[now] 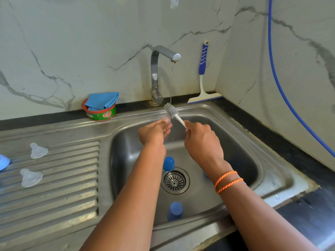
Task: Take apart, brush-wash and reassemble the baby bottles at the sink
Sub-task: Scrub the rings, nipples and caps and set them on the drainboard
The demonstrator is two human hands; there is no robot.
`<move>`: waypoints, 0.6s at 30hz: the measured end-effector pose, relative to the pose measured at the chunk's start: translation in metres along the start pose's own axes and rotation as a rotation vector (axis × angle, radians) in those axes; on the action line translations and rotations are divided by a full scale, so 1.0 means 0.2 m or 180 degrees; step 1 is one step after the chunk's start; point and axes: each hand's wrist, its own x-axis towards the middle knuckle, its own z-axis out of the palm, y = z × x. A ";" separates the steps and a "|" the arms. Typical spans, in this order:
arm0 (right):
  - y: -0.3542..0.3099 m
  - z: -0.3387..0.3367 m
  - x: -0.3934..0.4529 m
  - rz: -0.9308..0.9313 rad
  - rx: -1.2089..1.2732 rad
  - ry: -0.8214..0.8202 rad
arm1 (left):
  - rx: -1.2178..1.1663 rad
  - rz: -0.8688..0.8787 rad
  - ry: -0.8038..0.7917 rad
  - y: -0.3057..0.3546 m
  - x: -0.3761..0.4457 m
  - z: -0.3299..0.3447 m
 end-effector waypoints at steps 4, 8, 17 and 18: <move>-0.01 -0.01 -0.02 -0.0165 0.0060 -0.0098 | -0.0125 -0.0111 0.0147 0.00 0.01 -0.01; -0.03 -0.04 -0.03 -0.0339 -0.0098 -0.0166 | -0.0205 -0.0114 0.0246 0.02 0.03 -0.02; 0.03 -0.06 0.00 0.0050 -0.0032 -0.0107 | 0.0134 0.0051 0.0223 0.02 0.01 -0.01; 0.01 -0.06 -0.02 -0.0036 0.0001 -0.0115 | 0.0229 0.0129 0.0242 0.02 0.02 -0.02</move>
